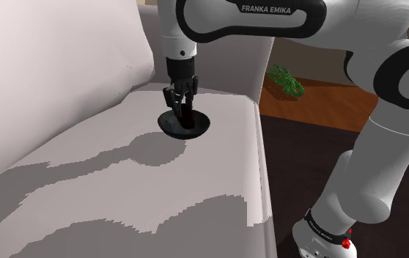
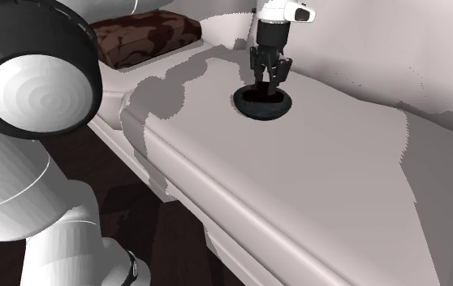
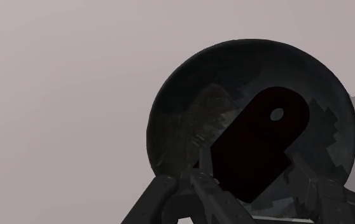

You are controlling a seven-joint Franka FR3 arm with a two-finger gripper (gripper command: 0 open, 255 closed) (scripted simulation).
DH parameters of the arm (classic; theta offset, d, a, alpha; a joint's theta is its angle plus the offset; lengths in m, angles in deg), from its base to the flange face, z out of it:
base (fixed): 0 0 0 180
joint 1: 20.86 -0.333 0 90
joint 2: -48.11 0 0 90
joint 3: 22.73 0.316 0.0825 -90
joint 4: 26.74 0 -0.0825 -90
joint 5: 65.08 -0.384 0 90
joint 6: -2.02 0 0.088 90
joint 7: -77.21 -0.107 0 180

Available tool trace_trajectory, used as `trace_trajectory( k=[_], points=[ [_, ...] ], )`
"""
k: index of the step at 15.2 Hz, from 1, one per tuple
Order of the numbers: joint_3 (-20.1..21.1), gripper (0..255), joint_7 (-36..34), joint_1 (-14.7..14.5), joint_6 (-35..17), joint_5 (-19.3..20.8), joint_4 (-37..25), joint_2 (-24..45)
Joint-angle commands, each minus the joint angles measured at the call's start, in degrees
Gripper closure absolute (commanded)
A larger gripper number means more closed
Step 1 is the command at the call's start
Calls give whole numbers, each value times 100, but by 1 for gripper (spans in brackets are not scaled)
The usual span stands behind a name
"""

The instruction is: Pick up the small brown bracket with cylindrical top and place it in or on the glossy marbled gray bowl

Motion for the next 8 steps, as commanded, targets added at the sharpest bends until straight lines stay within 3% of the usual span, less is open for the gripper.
trace_trajectory(
  k=[1,6,8],
  points=[
    [0,0,0,0,-1,0,0,-1],
    [0,0,0,0,-1,0,0,-1],
    [26,0,-26,-39,436,49,-586,159]
  ],
)
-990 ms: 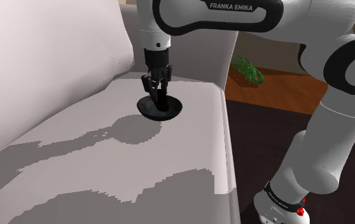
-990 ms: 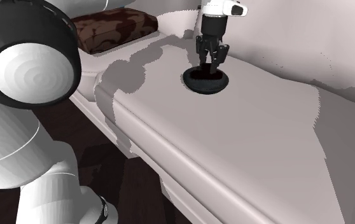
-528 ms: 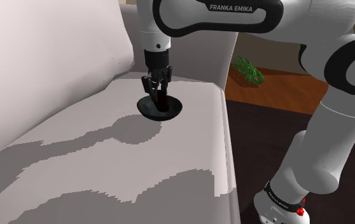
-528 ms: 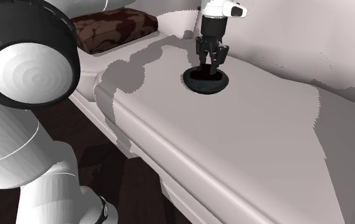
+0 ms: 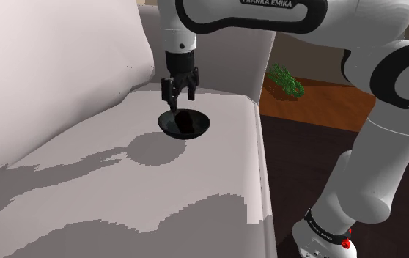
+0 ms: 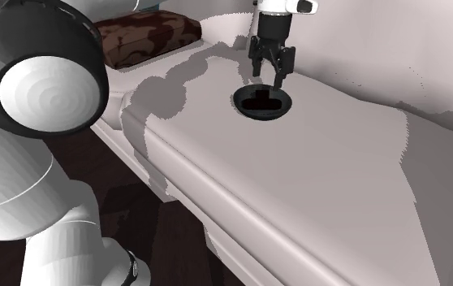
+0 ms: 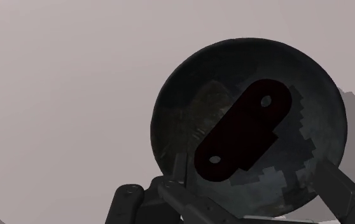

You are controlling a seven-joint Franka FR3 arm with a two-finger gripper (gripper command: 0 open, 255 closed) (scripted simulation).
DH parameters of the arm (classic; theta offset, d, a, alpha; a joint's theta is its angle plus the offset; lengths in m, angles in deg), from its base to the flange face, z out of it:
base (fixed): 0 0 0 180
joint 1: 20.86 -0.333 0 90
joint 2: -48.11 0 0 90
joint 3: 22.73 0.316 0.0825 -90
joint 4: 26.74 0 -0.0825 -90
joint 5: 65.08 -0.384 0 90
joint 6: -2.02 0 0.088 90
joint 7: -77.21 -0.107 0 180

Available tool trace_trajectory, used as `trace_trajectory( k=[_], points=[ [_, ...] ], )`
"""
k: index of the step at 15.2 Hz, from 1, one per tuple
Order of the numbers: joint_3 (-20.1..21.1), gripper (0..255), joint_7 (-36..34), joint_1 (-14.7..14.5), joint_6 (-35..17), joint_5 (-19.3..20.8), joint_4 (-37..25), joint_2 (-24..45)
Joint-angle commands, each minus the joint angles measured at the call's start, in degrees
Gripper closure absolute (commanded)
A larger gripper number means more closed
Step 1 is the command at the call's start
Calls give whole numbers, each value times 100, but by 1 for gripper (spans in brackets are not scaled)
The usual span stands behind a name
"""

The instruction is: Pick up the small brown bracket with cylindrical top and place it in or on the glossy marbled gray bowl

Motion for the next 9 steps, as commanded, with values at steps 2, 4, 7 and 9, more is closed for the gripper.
trace_trajectory(
  k=[2,4,7,9],
  points=[
    [42,0,-50,-72,601,81,-829,250],
    [41,0,-50,-73,601,81,-829,250],
    [41,0,-50,-73,601,81,-829,250],
    [41,0,-50,-73,601,81,-829,250]
  ],
)
